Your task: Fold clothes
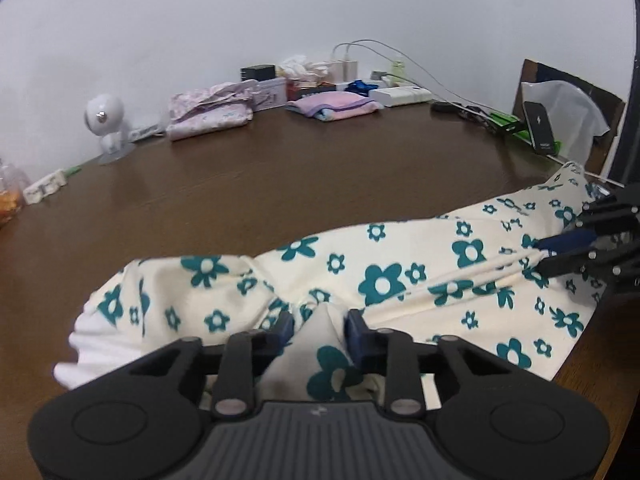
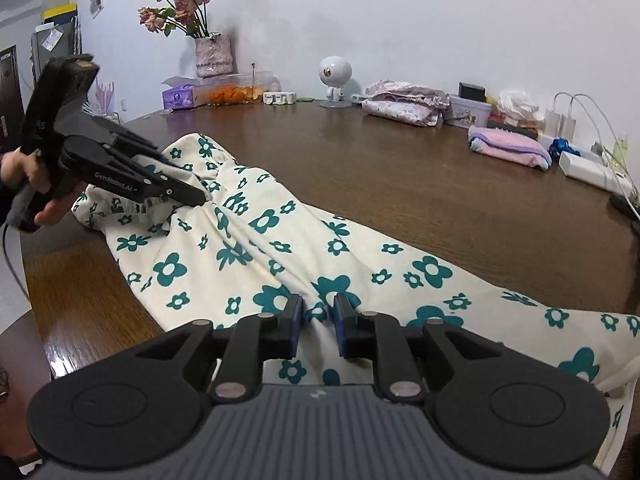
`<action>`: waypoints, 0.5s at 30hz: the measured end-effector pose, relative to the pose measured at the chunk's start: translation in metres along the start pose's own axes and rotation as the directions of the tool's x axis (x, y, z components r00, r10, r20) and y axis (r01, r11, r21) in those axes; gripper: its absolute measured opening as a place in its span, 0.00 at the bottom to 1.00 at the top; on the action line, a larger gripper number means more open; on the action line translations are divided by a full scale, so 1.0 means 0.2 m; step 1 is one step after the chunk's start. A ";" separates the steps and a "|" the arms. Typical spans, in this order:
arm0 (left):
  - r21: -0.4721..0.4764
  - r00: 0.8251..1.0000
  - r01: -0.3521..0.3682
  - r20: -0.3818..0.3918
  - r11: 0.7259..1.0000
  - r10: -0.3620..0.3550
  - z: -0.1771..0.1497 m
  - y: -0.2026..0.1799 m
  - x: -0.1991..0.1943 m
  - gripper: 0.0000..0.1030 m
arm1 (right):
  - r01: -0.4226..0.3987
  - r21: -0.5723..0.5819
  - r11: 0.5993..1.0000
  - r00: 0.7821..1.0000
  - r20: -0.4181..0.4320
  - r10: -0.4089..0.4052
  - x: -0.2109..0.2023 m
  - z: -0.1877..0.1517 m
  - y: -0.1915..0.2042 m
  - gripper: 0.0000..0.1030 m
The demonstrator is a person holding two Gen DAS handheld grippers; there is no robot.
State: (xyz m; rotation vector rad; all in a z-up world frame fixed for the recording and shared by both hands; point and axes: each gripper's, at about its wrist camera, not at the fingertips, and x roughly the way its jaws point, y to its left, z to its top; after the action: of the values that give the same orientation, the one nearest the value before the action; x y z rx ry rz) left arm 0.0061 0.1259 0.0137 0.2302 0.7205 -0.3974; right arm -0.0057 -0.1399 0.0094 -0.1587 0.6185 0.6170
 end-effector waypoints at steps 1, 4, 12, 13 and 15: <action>-0.013 1.000 -0.017 -0.011 1.000 0.017 -0.02 -0.01 -0.01 0.21 | 0.000 -0.001 1.000 1.000 -0.002 0.000 0.00 0.00 0.00 0.16; -0.070 0.999 -0.045 -0.013 0.996 0.044 -0.07 -0.03 -0.07 0.18 | -0.005 0.003 1.000 1.000 -0.001 0.005 0.01 0.00 0.00 0.16; -0.225 0.978 -0.185 0.049 0.956 0.201 -0.10 0.05 -0.23 0.42 | -0.009 -0.022 1.000 1.000 -0.008 0.009 0.02 0.01 0.05 0.15; -0.243 0.976 -0.191 0.060 0.951 0.211 -0.10 0.07 -0.27 0.48 | -0.012 -0.014 1.000 1.000 -0.007 0.012 0.02 0.01 0.04 0.15; -0.278 0.970 -0.201 0.080 0.939 0.231 -0.09 0.11 -0.36 0.52 | -0.020 0.005 1.000 1.000 -0.002 0.020 0.02 0.01 0.02 0.15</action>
State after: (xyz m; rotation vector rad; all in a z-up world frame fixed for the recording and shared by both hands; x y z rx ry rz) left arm -0.0443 0.1712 0.0496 0.0290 0.6237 -0.0984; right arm -0.0053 -0.1335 0.0084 -0.1487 0.6243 0.6343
